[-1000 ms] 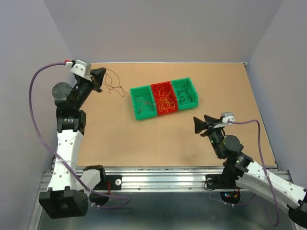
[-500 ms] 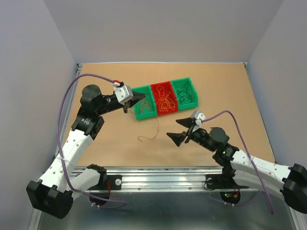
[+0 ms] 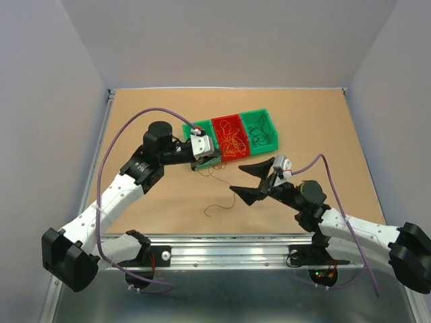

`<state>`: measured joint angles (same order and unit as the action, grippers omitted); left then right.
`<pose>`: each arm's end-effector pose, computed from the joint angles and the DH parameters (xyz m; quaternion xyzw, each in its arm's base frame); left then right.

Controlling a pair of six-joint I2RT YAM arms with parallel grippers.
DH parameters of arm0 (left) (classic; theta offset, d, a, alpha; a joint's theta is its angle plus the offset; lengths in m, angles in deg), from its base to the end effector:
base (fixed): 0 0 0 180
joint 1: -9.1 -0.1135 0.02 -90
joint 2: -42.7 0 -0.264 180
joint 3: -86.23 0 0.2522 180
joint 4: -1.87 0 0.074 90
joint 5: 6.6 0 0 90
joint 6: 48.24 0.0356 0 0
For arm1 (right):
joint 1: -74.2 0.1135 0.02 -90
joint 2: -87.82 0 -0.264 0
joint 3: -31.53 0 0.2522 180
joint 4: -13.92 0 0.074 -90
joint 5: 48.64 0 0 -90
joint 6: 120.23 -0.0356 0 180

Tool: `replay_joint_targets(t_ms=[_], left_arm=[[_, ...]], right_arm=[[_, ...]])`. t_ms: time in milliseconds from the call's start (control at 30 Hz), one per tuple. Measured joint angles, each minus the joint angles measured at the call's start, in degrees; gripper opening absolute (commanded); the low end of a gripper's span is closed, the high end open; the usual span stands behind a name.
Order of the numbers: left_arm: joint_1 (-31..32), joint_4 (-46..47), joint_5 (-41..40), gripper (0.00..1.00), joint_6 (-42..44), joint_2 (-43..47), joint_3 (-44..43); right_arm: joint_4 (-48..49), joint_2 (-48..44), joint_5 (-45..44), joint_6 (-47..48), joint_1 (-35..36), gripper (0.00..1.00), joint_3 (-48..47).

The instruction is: Untangle the cables

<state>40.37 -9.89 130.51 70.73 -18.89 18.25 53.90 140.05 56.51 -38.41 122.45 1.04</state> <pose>0.1940 -0.1483 0.3646 0.5729 0.4513 -0.3078 0.6111 0.1232 0.1520 0.2627 -0.2994 0.5092 0.4478 0.6712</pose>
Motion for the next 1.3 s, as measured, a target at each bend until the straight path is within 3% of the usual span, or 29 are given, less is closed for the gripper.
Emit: replay_joint_targets(t_ms=[133, 633, 700, 733, 867, 900, 967, 1000, 1167, 1300], left_arm=[[1.51, -1.55, -0.59, 0.00, 1.57, -0.83, 0.00], [4.44, -7.19, 0.59, 0.01, 7.23, -1.29, -0.02], [4.76, -7.72, 0.70, 0.02, 7.65, -1.84, -0.02], [4.79, -7.91, 0.70, 0.02, 7.78, -2.12, -0.02], [5.20, -8.96, 0.63, 0.04, 8.46, -3.28, -0.02], [5.33, -9.16, 0.61, 0.08, 8.55, -3.41, -0.02], [5.42, -9.14, 0.48, 0.16, 8.87, -3.45, -0.04], [5.40, -9.14, 0.37, 0.29, 8.98, -3.45, -0.07], [5.44, -9.05, -1.53, 0.66, 9.90, -3.43, -0.13], [5.49, -8.48, -3.17, 0.76, 10.19, -2.80, -0.13]], right_arm=[[1.40, 4.24, -0.39, -0.85, -0.02, 0.72, -0.04], [10.32, 17.31, -4.42, -3.56, 0.00, 0.67, -1.09], [11.37, 18.08, -4.42, -3.63, 0.00, 0.56, -1.46], [11.63, 18.34, -4.44, -3.82, 0.04, 0.39, -1.62], [12.83, 18.95, -4.42, -3.93, 0.17, 0.05, -2.08], [12.98, 18.97, -4.39, -4.13, 0.20, 0.01, -2.21], [13.20, 18.95, -4.42, -4.04, 0.20, 0.01, -2.23], [13.25, 18.91, -4.48, -4.09, 0.20, 0.01, -2.23], [13.16, 15.63, -7.17, -4.22, 0.20, 0.01, -2.12], [13.86, 9.09, -9.33, -4.24, 0.20, 0.00, -0.33]])
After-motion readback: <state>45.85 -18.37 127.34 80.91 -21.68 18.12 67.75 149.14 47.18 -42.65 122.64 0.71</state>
